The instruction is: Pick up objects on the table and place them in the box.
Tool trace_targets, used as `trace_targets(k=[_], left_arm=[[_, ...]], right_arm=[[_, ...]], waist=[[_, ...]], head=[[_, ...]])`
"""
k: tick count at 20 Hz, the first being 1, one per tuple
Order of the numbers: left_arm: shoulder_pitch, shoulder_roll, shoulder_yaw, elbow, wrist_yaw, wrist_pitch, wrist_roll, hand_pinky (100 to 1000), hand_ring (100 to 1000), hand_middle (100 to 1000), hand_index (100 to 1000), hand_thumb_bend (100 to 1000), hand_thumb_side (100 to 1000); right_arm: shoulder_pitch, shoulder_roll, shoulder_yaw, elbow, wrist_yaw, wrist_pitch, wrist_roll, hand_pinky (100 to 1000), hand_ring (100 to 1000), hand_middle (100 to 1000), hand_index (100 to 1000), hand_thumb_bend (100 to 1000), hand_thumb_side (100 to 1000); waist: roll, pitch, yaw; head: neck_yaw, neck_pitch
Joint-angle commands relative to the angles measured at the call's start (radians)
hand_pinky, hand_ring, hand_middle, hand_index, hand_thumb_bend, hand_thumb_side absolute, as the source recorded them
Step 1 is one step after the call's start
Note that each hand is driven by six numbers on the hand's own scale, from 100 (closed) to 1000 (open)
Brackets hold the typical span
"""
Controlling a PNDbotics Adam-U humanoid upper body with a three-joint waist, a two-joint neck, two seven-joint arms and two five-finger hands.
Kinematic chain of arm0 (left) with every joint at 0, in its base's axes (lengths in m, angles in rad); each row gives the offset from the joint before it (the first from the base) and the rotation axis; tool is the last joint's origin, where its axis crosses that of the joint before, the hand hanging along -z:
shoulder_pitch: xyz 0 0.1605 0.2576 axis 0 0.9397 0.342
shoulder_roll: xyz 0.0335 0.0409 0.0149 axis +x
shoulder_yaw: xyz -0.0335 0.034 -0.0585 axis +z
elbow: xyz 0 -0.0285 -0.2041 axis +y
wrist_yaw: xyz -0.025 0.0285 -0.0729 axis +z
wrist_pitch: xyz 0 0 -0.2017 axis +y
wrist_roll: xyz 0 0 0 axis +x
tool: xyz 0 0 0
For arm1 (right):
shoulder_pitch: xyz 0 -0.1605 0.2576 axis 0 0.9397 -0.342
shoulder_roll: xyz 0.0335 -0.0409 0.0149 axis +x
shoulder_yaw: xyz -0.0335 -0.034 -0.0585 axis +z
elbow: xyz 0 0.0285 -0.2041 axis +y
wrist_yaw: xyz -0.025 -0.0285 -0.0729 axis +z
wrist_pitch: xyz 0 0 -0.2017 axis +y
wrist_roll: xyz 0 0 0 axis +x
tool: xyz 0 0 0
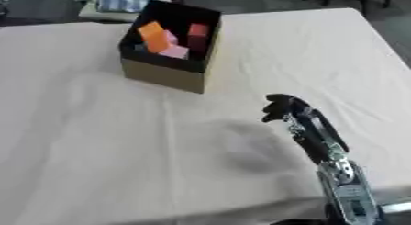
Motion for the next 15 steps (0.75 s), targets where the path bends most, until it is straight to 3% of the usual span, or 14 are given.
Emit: trace_targets(k=[1,6,10,12,15], left_arm=[[0.071,0.053,0.051,-0.074,0.073,-0.008,0.032,837,627,593,840,100,733],[0.207,0.010,0.087,-0.077,0.127,-0.002,0.047,834,613,576,822,100,794],[0.228,-0.005,0.094,-0.072,0.134,-0.001,0.046,835,607,567,814,100,817],[0.262,-0.039,0.104,-0.049,0.150,0.008,0.047,835,606,562,810,100,821],[0.293,-0.107,0.112,-0.040,0.138,0.000,0.038,835,604,559,807,100,825]], right_arm=[[-0.008,-0.019,-0.007,-0.016,-0.005,0.001,-0.007,696,590,601,801,100,722],[-0.011,-0.021,-0.009,-0.023,-0.012,0.003,-0.015,695,589,601,804,100,715],[-0.012,-0.020,-0.009,-0.029,-0.018,0.004,-0.019,692,583,597,804,100,708],[-0.015,-0.018,-0.010,-0.040,-0.032,0.005,-0.029,689,580,595,803,100,710],[-0.017,-0.018,-0.008,-0.051,-0.052,0.013,-0.037,687,577,592,801,100,709]], waist=[[-0.001,-0.011,0.005],[0.002,-0.011,0.020],[0.001,-0.010,0.022],[0.001,-0.006,0.022],[0.002,-0.003,0.018]], head=[[0.004,0.002],[0.040,0.005],[0.056,0.005],[0.093,0.005],[0.107,0.005]])
